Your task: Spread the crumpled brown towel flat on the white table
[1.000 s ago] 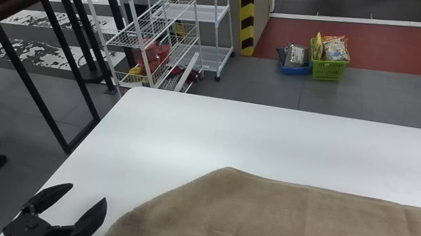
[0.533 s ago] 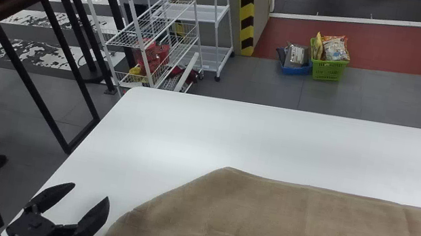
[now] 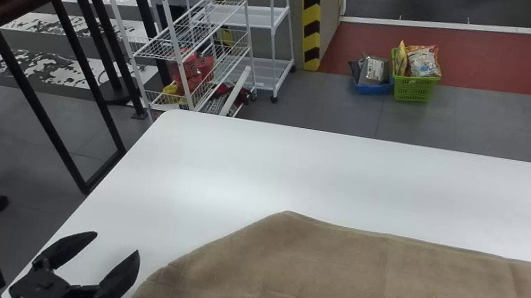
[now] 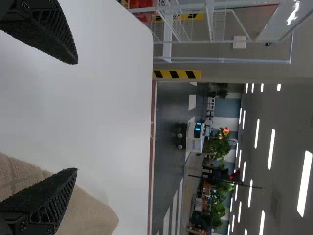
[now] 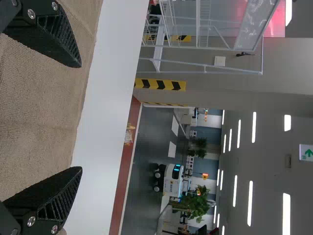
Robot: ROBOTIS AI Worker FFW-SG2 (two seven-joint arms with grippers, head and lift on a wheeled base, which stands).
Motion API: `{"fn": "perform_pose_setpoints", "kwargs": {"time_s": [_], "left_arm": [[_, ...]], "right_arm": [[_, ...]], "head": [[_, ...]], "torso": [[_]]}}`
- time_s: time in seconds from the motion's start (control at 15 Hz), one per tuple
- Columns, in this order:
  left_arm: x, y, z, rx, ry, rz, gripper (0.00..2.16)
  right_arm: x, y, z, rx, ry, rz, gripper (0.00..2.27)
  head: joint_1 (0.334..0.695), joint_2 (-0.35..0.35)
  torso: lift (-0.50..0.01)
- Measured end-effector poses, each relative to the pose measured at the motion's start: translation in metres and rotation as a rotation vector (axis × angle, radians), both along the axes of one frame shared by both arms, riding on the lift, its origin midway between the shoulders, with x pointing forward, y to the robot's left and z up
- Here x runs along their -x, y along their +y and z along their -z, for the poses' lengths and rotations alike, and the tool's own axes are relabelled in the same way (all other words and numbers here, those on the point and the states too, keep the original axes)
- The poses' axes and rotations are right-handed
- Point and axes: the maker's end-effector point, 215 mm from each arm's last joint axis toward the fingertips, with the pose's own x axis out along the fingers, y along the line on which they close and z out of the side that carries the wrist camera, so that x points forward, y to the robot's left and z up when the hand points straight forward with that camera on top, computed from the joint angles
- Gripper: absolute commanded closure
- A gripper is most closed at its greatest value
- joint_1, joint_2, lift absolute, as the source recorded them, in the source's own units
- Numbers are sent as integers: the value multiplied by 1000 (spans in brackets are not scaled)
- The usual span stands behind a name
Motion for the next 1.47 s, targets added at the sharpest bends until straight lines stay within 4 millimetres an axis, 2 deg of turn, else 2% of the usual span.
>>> {"fn": "perform_pose_setpoints", "kwargs": {"time_s": [0.73,1.47], "left_arm": [[2,5,8,7,12,-14,-1],[8,16,5,-8,15,-37,-1]], "right_arm": [[-2,-3,7,-3,7,4,9],[-7,-14,11,-11,-16,21,9]], "head": [[695,350],[695,350]], "torso": [[-123],[-123]]}}
